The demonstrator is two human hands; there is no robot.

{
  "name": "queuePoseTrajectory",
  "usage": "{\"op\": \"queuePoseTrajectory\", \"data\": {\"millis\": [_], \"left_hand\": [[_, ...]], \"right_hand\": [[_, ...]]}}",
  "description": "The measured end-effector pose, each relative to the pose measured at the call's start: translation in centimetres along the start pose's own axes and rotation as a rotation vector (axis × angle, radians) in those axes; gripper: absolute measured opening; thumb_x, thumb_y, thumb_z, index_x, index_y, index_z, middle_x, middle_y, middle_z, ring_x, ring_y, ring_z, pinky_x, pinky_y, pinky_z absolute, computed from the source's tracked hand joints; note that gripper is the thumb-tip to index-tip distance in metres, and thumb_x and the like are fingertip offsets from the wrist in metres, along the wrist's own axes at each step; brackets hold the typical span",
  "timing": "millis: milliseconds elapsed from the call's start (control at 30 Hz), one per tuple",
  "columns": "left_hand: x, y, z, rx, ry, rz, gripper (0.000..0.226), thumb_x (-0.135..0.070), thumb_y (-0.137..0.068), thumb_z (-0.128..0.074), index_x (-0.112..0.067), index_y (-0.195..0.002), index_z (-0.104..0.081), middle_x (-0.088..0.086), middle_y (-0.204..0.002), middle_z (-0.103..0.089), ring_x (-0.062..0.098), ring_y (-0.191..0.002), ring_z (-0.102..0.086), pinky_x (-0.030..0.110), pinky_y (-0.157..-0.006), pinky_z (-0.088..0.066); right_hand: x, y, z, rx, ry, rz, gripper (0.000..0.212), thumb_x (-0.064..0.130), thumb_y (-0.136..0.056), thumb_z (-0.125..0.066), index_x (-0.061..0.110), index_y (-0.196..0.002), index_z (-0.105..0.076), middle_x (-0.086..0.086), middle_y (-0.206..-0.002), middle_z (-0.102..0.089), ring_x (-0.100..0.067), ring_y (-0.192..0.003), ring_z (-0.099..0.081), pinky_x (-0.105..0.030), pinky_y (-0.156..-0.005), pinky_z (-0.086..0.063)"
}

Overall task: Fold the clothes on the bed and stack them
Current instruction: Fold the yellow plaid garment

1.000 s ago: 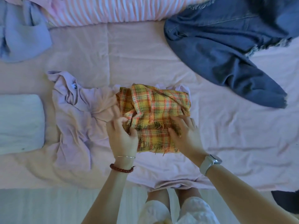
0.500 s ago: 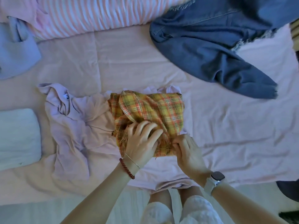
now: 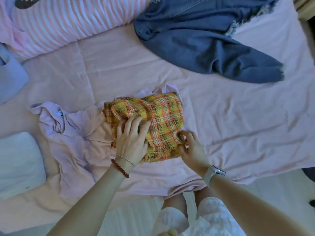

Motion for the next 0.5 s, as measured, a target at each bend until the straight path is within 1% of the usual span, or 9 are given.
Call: {"op": "queuePoseTrajectory", "data": {"millis": [33,100,133,167,200,267,333,433,500], "left_hand": [[0.7,-0.2,0.1,-0.009,-0.024,0.055,0.063,-0.009,-0.052,-0.066,-0.015,-0.114,-0.058,0.014,-0.122,-0.054,0.031,-0.117,-0.040,0.051,-0.095,-0.036],[2.4,-0.6,-0.4,0.027,0.030,0.157,0.063,-0.009,-0.058,-0.066,-0.015,-0.120,-0.053,0.018,-0.131,-0.046,0.035,-0.124,-0.033,0.055,-0.097,-0.036],[2.8,-0.7,-0.5,0.039,0.074,0.190,0.059,-0.011,-0.062,-0.065,-0.015,-0.120,-0.053,0.019,-0.134,-0.043,0.036,-0.126,-0.031,0.055,-0.098,-0.036],[3.2,-0.8,-0.6,0.003,0.094,0.199,0.050,-0.013,-0.067,-0.062,-0.013,-0.116,-0.056,0.019,-0.134,-0.044,0.036,-0.125,-0.033,0.055,-0.097,-0.038],[3.3,-1.0,-0.4,-0.021,0.119,0.199,0.039,-0.015,-0.070,-0.057,-0.012,-0.109,-0.061,0.019,-0.131,-0.048,0.034,-0.122,-0.037,0.052,-0.094,-0.040],[3.5,-1.4,0.2,-0.132,0.163,0.192,0.026,-0.013,-0.076,-0.050,-0.008,-0.094,-0.068,0.016,-0.118,-0.058,0.031,-0.109,-0.047,0.045,-0.090,-0.043],[3.3,-1.4,1.6,-0.259,0.208,0.167,0.020,-0.007,-0.078,-0.052,-0.007,-0.089,-0.069,0.014,-0.105,-0.062,0.028,-0.097,-0.052,0.038,-0.086,-0.041],[3.0,-0.1,3.5,-0.376,0.201,0.124,0.020,-0.002,-0.080,-0.052,-0.006,-0.089,-0.069,0.012,-0.090,-0.062,0.026,-0.088,-0.050,0.039,-0.078,-0.042],[2.6,1.2,3.8,-0.353,0.174,0.117,0.022,-0.003,-0.080,-0.049,-0.007,-0.088,-0.069,0.011,-0.083,-0.062,0.024,-0.083,-0.048,0.040,-0.076,-0.041]], "right_hand": [[-0.2,-0.3,0.0,-0.005,-0.006,0.000,0.038,0.013,-0.084,-0.052,0.015,-0.122,-0.051,-0.004,-0.124,-0.048,-0.027,-0.101,-0.056,-0.046,-0.078,-0.050],[-0.5,-0.3,0.1,-0.009,0.011,-0.013,0.038,0.008,-0.083,-0.055,0.013,-0.121,-0.054,-0.006,-0.122,-0.050,-0.029,-0.095,-0.058,-0.045,-0.076,-0.050],[-0.4,-0.3,0.1,-0.022,0.020,-0.002,0.038,0.007,-0.083,-0.055,0.014,-0.121,-0.055,-0.007,-0.121,-0.051,-0.031,-0.091,-0.059,-0.045,-0.074,-0.050],[-0.3,-0.2,0.2,-0.047,0.019,0.035,0.038,0.009,-0.083,-0.054,0.016,-0.121,-0.054,-0.009,-0.119,-0.052,-0.033,-0.086,-0.060,-0.046,-0.071,-0.052],[0.1,0.0,0.4,-0.074,0.015,0.084,0.035,0.014,-0.084,-0.050,0.020,-0.118,-0.053,-0.010,-0.115,-0.054,-0.033,-0.081,-0.061,-0.046,-0.066,-0.053],[0.7,0.4,0.9,-0.137,0.044,0.201,0.022,0.024,-0.084,-0.041,0.023,-0.105,-0.049,-0.011,-0.101,-0.058,-0.030,-0.073,-0.061,-0.039,-0.052,-0.052],[1.2,0.9,1.6,-0.171,0.105,0.311,0.014,0.022,-0.086,-0.039,0.016,-0.090,-0.051,-0.010,-0.087,-0.058,-0.028,-0.071,-0.058,-0.033,-0.045,-0.048],[1.0,2.0,2.1,-0.192,0.233,0.460,0.019,0.016,-0.087,-0.042,0.007,-0.079,-0.057,-0.008,-0.078,-0.056,-0.024,-0.072,-0.049,-0.033,-0.054,-0.042],[0.4,2.3,1.7,-0.139,0.277,0.503,0.018,0.018,-0.089,-0.043,0.009,-0.081,-0.057,-0.006,-0.081,-0.058,-0.023,-0.074,-0.049,-0.031,-0.060,-0.041]]}}
Point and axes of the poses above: each hand's wrist, its own y-axis away from the middle knuckle, its own z-axis out of the back of the hand, x = y × z, the point moved 4 cm from there along -y, towards the middle knuckle
